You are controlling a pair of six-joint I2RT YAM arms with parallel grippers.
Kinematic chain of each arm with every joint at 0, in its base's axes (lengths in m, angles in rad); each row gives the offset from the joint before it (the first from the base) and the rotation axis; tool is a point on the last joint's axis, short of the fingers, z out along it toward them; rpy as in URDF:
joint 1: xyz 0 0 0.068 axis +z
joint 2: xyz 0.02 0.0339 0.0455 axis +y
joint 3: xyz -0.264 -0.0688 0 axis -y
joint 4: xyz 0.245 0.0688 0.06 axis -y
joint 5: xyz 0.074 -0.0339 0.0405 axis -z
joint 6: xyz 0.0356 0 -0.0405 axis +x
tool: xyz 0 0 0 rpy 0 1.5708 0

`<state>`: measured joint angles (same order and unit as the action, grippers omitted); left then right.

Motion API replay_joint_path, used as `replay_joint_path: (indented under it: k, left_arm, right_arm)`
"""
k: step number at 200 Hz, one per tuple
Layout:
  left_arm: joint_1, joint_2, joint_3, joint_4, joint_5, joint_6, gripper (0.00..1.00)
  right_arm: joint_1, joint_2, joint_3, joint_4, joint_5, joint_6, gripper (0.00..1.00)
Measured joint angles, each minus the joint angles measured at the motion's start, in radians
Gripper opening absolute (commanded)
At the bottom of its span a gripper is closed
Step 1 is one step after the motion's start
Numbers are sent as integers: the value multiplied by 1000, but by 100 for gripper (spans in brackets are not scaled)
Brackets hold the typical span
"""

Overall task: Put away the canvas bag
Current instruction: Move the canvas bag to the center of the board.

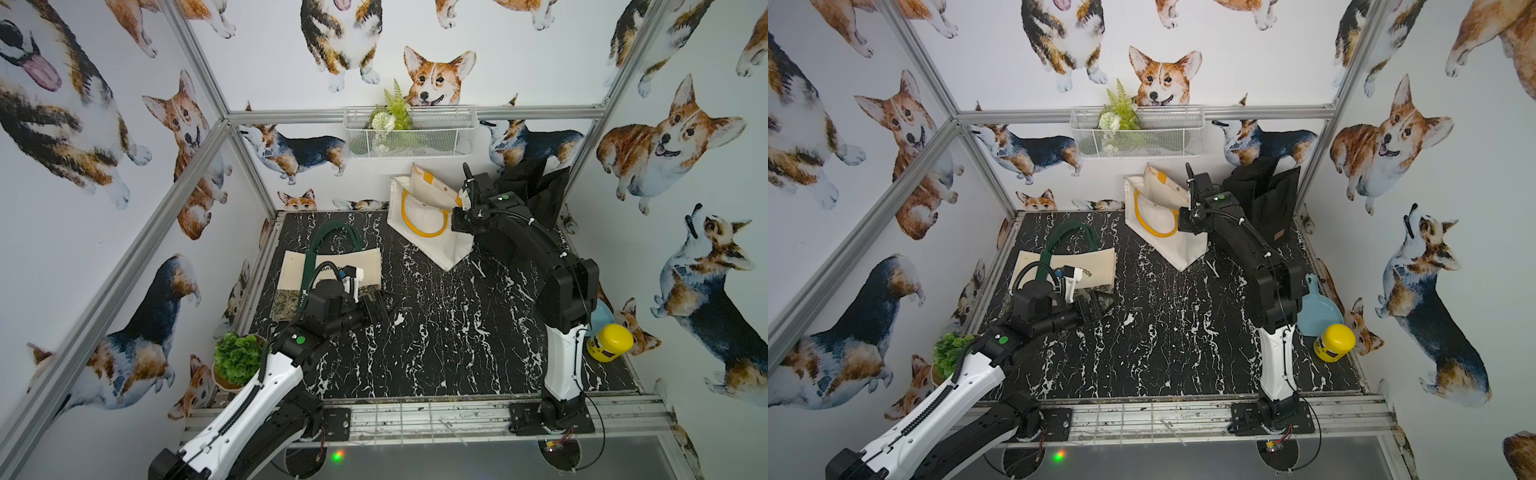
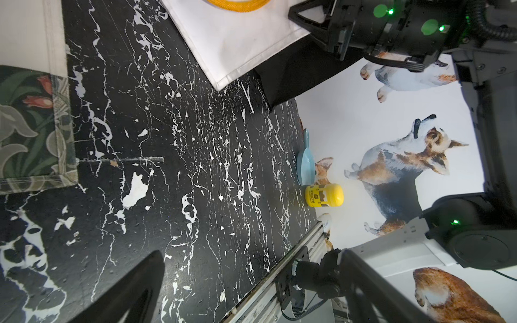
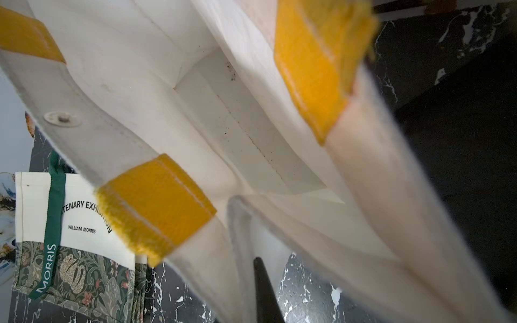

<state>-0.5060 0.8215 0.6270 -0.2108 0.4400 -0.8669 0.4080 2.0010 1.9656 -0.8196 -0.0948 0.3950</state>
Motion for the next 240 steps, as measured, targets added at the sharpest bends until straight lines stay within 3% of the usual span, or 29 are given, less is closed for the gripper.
replay_joint_path:
  k: [43,86,111,133,142,174,240]
  left_arm:
    - [0,-23,-18,-2,-1,-9,100]
    - [0,-34,-27,3,-1,-33,100]
    - [0,-50,-48,16,-1,-58,100]
    - [-3,-74,-63,29,-1,-79,99]
    - [-5,-87,-71,32,-2,-85,99]
    - [-18,-139,-118,41,-26,-114,99]
    - [-38,-201,-147,35,-75,-158,99]
  right_arm:
    - [42,-233,-184,-22,-10,23,0]
    - [140,-586,-470,-46,13,68,2]
    - [286,-859,-672,-90,81,159,0]
    - [462,-956,-726,-137,179,232,0]
    - [562,-962,-729,-176,249,269,0]
    - [768,-875,-718,-287,412,344,0]
    - [959,-541,-453,-513,678,388,0]
